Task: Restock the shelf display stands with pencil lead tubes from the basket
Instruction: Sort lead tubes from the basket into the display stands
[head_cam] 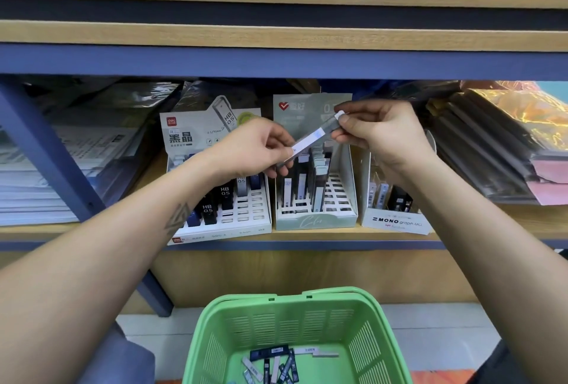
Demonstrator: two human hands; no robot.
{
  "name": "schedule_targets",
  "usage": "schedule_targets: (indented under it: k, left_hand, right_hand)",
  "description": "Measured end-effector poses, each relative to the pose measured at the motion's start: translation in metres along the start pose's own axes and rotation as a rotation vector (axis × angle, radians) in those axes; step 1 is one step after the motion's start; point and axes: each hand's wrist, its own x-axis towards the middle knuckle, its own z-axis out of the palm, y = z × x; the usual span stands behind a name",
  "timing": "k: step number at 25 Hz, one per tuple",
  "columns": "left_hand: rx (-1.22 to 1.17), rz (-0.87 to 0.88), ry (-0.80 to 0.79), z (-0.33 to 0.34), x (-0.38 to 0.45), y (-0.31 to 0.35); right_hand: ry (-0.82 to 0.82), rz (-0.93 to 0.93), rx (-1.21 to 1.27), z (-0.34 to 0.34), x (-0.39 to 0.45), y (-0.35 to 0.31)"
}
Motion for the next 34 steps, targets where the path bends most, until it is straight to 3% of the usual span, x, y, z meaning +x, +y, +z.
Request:
schedule_targets:
  k: [7,14,23,27,31,34]
  left_hand:
    - [-0.14,-0.038,0.071,-0.004,0.005,-0.006]
    - [-0.219,-0.154,-0.027,-0.013,-0.003,-0.009]
    - [-0.242,-0.155,-0.143,-0.017,-0.009,-0.01]
    - [-0.144,-0.085,-0.144,-0.012,-0.008,-0.009]
    - [0.167,0.124,0.139,-0.002,0.003,-0.003]
    - [0.375,0.199,0.12,0.008,0.01,-0.002]
  right_hand:
    - [-0.04,-0.032,0.026,-0.005,0.003,0.002]
    - [-0.116,0.001,0.045,0.002,0.004,0.008]
    - [-0.127,0.03,0.035,0.009,0.005,0.004]
    - [-0.14,0.002,-0.055,0.005,0.003,-0.003]
    - [-0.056,0.019,-0.183,-0.024,0.01,-0.016]
    - [0.0,0.048,-0.37,-0.042,0.012,-0.014]
